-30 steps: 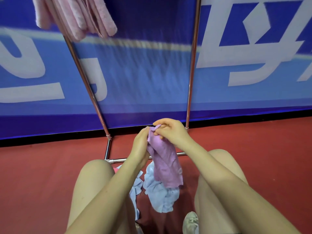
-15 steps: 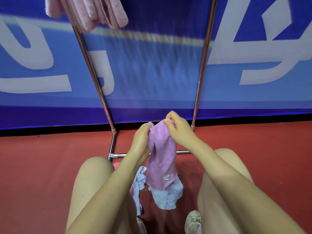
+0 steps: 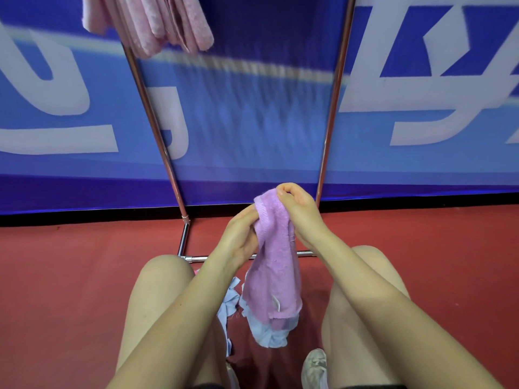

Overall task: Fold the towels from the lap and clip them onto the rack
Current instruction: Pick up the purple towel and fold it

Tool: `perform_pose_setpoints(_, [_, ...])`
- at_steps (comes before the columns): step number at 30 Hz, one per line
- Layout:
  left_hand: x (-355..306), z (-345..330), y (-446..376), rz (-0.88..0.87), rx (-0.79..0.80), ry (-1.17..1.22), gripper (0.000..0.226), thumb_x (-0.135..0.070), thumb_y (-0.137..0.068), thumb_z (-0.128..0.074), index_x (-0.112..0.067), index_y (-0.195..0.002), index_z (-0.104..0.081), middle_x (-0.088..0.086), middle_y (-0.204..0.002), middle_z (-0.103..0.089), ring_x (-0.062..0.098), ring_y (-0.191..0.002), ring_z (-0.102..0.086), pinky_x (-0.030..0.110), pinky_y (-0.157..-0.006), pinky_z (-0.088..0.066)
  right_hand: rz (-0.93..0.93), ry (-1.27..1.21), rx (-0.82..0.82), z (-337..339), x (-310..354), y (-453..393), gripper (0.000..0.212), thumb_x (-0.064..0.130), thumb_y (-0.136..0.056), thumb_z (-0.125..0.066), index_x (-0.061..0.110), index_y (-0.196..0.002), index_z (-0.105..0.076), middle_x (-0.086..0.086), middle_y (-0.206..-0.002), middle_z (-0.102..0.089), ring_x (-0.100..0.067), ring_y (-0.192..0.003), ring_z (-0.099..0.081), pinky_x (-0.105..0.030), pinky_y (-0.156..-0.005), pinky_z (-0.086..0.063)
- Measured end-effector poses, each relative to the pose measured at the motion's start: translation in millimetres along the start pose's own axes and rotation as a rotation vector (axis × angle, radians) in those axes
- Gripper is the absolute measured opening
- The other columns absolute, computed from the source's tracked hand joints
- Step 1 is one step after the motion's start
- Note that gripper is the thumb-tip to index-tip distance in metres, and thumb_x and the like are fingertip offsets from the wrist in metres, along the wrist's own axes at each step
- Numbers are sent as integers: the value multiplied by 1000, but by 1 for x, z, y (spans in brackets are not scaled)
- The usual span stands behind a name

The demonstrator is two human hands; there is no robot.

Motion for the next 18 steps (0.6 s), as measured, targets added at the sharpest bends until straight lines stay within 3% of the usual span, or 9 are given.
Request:
perform_pose_setpoints(2, [-2, -6, 2, -9, 18, 11, 21, -2, -96, -44, 3, -103, -64, 5, -89, -71, 13, -84, -66, 22, -73, -54, -15, 53, -23, 0, -1, 0, 12, 12, -94, -50, 15, -88, -59, 3, -82, -62, -1, -71, -57, -14, -68, -47])
perform_pose_setpoints(4, [-2, -5, 0, -12, -2, 47, 21, -2, -97, -43, 2, -100, -64, 6, -86, -71, 12, -82, -67, 21, -73, -55, -46, 106, -18, -1, -5, 0, 10, 17, -93, -54, 11, -93, -62, -2, -86, -65, -9, -77, -60, -23, -75, -49])
perform_pose_setpoints(6, [-2, -2, -1, -5, -44, 116, 24, -7, -97, -48, 8, -106, -63, 11, -96, -68, 16, -92, -64, 25, -88, -53, -54, 146, 6, -3, -8, 1, 14, 21, -91, -58, 9, -92, -62, -3, -85, -65, -12, -79, -60, -27, -76, -49])
perform_pose_setpoints(8, [1, -2, 0, 35, -103, 193, 37, -14, -94, -56, 12, -120, -56, 17, -111, -59, 21, -107, -55, 32, -106, -41, -31, 193, 20, -6, -10, 1, 14, 21, -92, -57, 9, -90, -62, -3, -83, -64, -13, -78, -58, -29, -76, -48])
perform_pose_setpoints(10, [3, -2, 2, 45, -128, 242, 30, -15, -93, -59, 6, -115, -60, 16, -110, -59, 20, -107, -54, 33, -109, -37, -9, 224, -4, -5, -10, 0, 13, 19, -92, -56, 9, -88, -61, -2, -81, -63, -13, -77, -56, -28, -75, -47])
perform_pose_setpoints(14, [-2, -8, 8, -18, -132, 195, 15, -9, -95, -54, -4, -98, -68, 5, -86, -71, 11, -79, -68, 21, -80, -55, 26, 123, -43, -3, -4, -1, 15, 14, -93, -54, 16, -79, -56, 2, -74, -55, -10, -72, -51, -19, -68, -43])
perform_pose_setpoints(18, [-5, -12, 12, -66, -145, 190, 13, -8, -96, -52, -3, -96, -64, 11, -90, -61, 12, -73, -63, 19, -70, -53, -5, 7, 13, -8, -6, 0, 17, 12, -94, -52, 15, -78, -56, -1, -77, -57, -13, -76, -52, -24, -72, -43])
Point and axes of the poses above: each hand's wrist, its own y-axis away from the middle knuckle, its own z-axis out of the back of the hand, x = y × z, the point moved 5 cm from there along -y, towards the middle knuckle
